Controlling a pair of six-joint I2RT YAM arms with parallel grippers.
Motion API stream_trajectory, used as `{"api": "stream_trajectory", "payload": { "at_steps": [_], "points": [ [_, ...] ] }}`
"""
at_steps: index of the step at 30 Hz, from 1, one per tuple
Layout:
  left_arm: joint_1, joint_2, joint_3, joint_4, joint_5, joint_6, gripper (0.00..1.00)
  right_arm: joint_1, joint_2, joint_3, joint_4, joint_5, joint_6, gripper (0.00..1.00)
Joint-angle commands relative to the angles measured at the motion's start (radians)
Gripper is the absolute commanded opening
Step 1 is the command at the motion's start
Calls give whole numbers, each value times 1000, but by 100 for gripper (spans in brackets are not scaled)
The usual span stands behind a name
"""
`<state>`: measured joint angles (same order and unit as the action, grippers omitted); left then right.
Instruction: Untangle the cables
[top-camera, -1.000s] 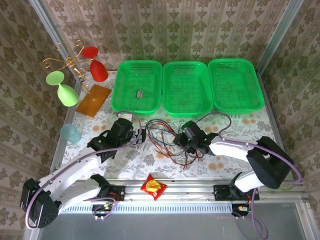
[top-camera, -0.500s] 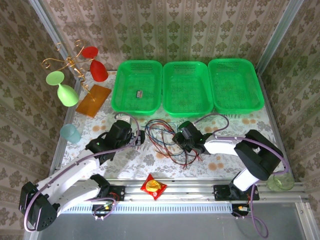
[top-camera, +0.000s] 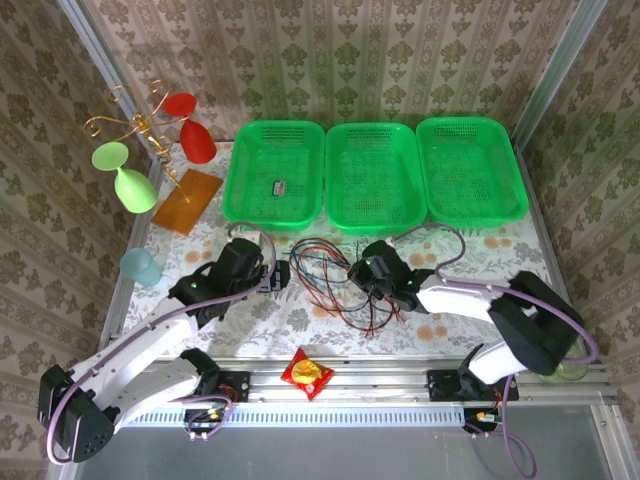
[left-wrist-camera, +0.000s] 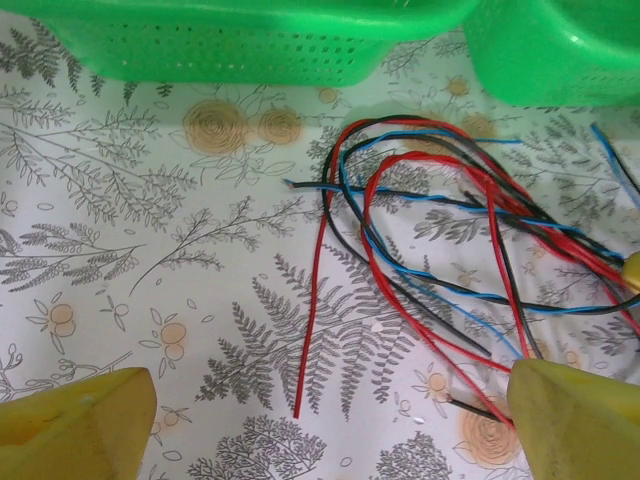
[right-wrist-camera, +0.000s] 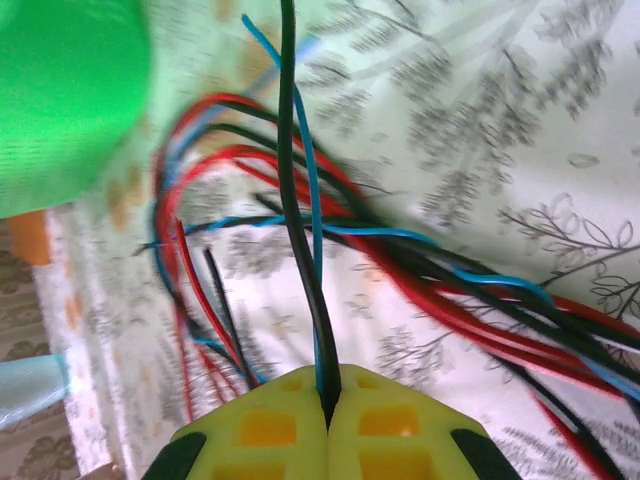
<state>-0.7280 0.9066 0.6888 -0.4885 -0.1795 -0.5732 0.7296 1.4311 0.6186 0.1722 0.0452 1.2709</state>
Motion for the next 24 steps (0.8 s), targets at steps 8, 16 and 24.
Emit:
{"api": "stream_trajectory", "payload": {
  "at_steps": [8, 16, 24],
  "points": [
    [10, 14, 157, 6, 127, -5, 89, -4, -245, 169, -234, 119, -249, 0],
    [20, 78, 293, -2, 232, -8, 89, -24, -307, 305, -312, 111, -473, 0],
    [25, 95, 314, 28, 249, -31, 88, -78, -251, 439, -236, 6, -606, 0]
  ]
}}
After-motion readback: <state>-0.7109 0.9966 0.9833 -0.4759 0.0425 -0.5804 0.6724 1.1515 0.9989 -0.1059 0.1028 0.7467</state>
